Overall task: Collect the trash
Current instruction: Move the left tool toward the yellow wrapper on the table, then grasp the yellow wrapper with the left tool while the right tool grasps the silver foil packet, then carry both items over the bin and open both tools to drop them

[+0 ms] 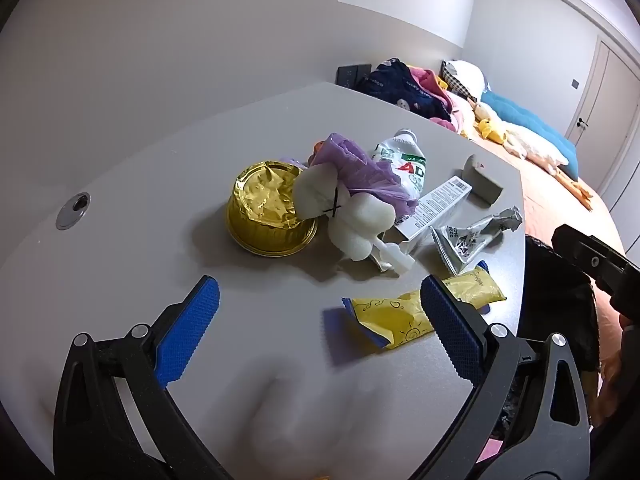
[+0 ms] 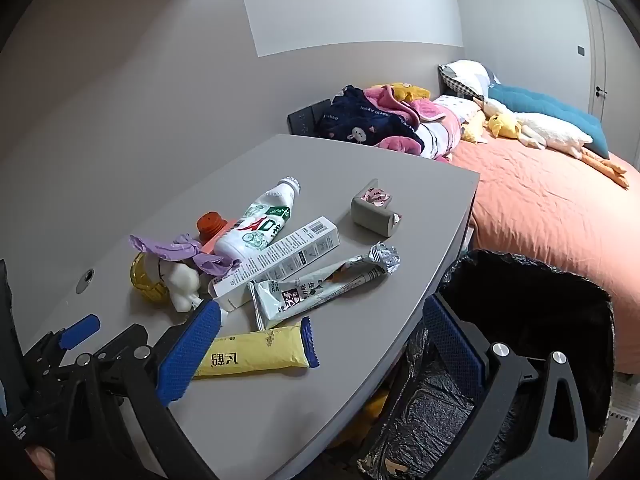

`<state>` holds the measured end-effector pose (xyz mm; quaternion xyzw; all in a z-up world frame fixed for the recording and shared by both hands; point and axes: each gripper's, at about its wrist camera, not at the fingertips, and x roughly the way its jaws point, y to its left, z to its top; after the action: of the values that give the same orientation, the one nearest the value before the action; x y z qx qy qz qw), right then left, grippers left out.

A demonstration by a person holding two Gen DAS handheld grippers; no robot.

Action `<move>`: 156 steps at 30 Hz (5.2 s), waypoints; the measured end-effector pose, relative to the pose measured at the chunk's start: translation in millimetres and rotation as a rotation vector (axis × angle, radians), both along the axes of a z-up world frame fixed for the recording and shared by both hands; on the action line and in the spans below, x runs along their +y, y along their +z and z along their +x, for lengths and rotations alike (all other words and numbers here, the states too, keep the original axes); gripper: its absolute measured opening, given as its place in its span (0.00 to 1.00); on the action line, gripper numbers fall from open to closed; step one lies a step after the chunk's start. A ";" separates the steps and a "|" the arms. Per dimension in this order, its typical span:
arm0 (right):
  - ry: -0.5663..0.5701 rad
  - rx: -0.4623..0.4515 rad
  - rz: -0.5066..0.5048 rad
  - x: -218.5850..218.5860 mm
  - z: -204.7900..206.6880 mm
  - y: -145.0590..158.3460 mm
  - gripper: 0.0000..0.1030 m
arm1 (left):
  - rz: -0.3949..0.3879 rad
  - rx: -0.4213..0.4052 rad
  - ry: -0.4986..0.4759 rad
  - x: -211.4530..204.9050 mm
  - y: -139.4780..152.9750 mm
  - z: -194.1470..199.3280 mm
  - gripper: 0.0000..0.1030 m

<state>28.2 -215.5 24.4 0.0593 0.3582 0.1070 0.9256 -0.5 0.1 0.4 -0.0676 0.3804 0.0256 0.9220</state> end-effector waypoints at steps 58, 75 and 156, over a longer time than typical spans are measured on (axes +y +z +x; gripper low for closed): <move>-0.007 0.012 -0.009 1.5 2.5 -3.2 0.98 | 0.040 -0.009 -0.065 -13.5 6.4 -7.1 0.94; -0.004 0.015 -0.003 0.7 1.3 -3.0 0.98 | 0.022 -0.012 -0.087 -14.5 4.6 -7.7 0.94; -0.095 0.032 0.221 -91.3 21.5 0.4 0.03 | 0.006 -0.077 -0.413 -132.2 7.4 8.7 0.16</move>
<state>49.7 -306.8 24.7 0.1795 0.3560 0.1010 0.9115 8.2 -132.1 7.8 0.0138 0.3505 -0.1654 0.9217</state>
